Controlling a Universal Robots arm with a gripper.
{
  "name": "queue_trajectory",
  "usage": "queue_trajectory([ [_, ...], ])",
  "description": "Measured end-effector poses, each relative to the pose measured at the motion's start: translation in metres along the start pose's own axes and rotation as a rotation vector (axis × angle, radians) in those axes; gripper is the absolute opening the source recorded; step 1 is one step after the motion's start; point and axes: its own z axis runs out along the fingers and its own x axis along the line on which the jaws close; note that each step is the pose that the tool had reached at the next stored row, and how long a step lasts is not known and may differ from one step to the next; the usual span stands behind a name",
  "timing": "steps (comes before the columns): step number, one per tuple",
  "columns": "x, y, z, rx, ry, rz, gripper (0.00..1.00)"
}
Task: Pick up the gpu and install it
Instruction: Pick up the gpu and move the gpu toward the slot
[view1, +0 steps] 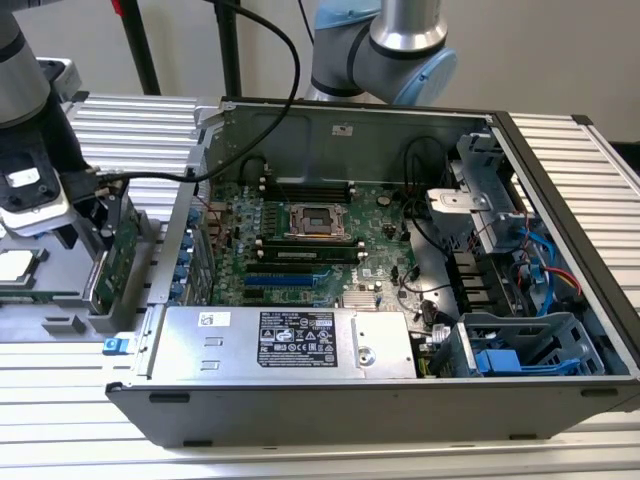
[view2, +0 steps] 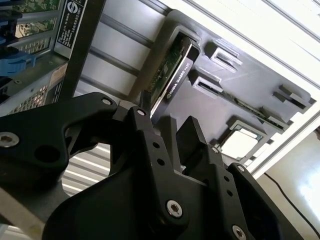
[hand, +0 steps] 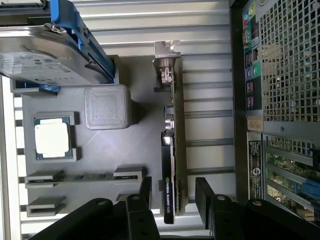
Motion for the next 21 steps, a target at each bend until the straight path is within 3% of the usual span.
queue_trajectory([
  [21,0.0003,0.0008,0.012,0.0,0.0,0.0,1.0],
])
